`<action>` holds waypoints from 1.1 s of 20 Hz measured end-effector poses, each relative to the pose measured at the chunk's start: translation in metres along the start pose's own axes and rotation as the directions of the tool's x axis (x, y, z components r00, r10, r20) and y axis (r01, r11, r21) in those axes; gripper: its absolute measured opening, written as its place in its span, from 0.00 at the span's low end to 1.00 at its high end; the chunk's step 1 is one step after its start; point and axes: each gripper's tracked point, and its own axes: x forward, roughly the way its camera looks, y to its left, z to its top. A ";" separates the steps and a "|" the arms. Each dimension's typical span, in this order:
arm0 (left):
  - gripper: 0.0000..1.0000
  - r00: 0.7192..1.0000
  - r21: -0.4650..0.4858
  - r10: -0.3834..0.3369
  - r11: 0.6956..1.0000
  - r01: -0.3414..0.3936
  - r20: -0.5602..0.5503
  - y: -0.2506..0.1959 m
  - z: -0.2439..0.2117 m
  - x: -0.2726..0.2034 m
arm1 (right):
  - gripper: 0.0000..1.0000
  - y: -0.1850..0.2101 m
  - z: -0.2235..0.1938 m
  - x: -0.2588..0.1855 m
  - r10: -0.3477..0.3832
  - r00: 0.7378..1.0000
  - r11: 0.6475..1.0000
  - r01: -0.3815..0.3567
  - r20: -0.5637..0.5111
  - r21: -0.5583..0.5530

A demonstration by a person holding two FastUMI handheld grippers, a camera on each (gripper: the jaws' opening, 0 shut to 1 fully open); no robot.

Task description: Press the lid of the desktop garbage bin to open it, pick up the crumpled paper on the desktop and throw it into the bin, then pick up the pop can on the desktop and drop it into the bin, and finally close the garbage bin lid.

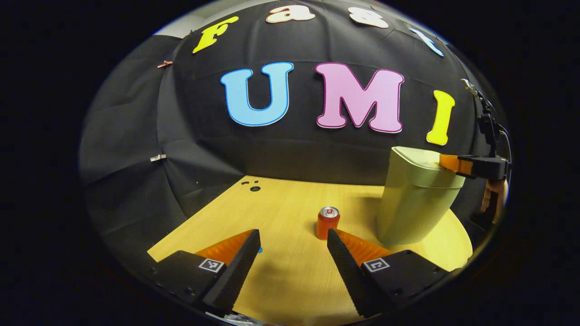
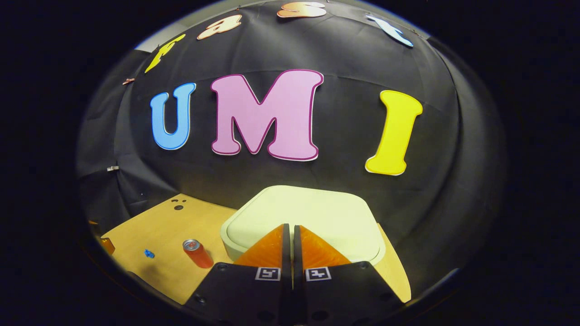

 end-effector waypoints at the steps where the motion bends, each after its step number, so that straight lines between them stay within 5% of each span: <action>1: 0.96 1.000 -0.001 -0.002 1.000 0.002 0.003 0.005 -0.001 0.000 | 0.05 0.000 0.004 -0.001 -0.012 1.000 1.000 0.012 0.010 -0.002; 6: 0.96 1.000 -0.091 0.000 0.996 -0.001 -0.006 0.041 -0.003 -0.005 | 0.05 0.008 0.009 -0.013 -0.052 0.999 0.996 0.052 0.006 -0.078; 14: 0.96 1.000 -0.096 0.024 0.995 -0.026 -0.017 0.111 -0.037 0.000 | 0.05 0.027 0.022 -0.055 -0.105 0.994 0.993 0.103 0.023 0.050; 22: 0.99 0.998 -0.059 -0.042 0.997 0.039 -0.050 0.120 -0.060 0.011 | 0.05 0.033 -0.027 -0.102 -0.151 0.985 0.980 0.160 -0.081 0.119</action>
